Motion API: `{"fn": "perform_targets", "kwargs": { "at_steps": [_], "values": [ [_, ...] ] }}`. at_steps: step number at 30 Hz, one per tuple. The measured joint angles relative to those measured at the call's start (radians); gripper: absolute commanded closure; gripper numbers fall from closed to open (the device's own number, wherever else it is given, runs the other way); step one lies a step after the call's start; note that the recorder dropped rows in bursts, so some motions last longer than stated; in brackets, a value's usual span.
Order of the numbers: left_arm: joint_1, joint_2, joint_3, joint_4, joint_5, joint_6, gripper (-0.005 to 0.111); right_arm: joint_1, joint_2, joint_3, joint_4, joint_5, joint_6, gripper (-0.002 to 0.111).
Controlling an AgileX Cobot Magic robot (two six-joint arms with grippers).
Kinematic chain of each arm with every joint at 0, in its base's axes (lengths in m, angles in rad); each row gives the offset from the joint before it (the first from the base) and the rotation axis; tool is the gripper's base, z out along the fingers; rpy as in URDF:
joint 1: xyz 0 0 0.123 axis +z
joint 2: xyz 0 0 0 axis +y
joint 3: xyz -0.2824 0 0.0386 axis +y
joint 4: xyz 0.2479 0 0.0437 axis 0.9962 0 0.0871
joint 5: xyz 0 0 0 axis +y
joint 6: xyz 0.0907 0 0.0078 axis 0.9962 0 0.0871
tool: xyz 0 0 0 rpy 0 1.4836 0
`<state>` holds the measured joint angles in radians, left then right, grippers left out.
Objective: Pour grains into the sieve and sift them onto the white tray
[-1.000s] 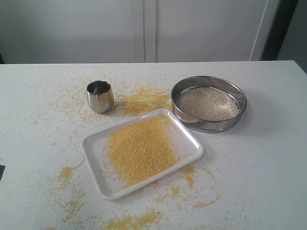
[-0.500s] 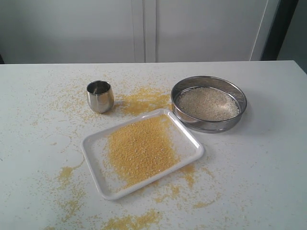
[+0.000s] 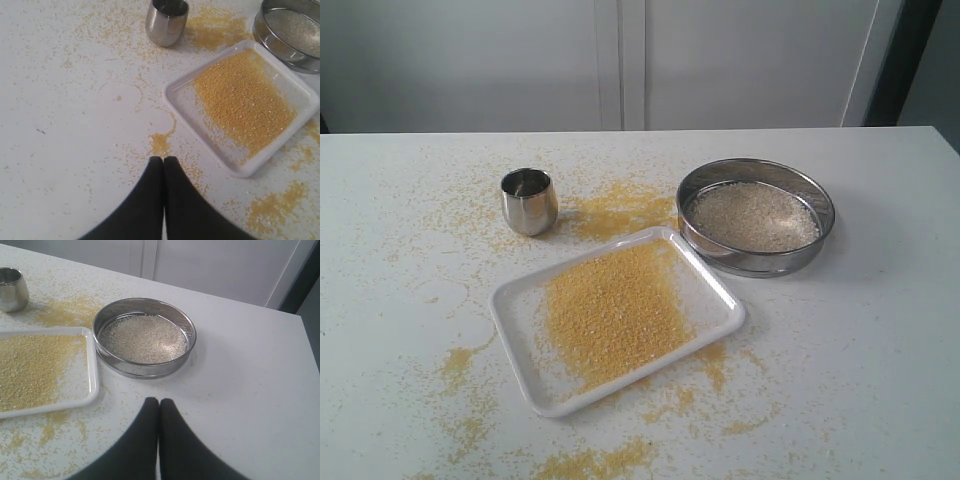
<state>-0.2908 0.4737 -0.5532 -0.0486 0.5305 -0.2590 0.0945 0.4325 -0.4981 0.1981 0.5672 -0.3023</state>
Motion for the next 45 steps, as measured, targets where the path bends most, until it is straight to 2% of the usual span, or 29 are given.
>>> {"fn": "perform_targets", "kwargs": {
  "at_steps": [5, 10, 19, 24, 40, 45],
  "values": [
    [0.0, -0.062, 0.0, 0.003, 0.022, 0.166, 0.107, 0.0, 0.0, 0.0, 0.0, 0.0, 0.0, 0.108],
    [0.016, -0.123, 0.024, 0.022, 0.013, 0.204, 0.107, 0.0, 0.0, 0.0, 0.002, 0.0, 0.0, 0.108],
    [0.171, -0.21, 0.11, 0.022, -0.024, 0.217, 0.107, 0.0, 0.0, 0.0, 0.002, 0.0, 0.0, 0.108],
    [0.221, -0.275, 0.162, 0.019, -0.058, 0.224, 0.107, 0.0, 0.0, 0.0, 0.002, 0.0, 0.0, 0.108],
    [0.231, -0.423, 0.385, 0.013, -0.125, 0.23, 0.107, 0.0, 0.0, 0.0, 0.002, 0.001, 0.0, 0.108],
    [0.231, -0.451, 0.439, 0.013, -0.2, 0.232, 0.107, 0.0, 0.0, 0.0, 0.002, 0.001, 0.0, 0.108]
  ]
}}
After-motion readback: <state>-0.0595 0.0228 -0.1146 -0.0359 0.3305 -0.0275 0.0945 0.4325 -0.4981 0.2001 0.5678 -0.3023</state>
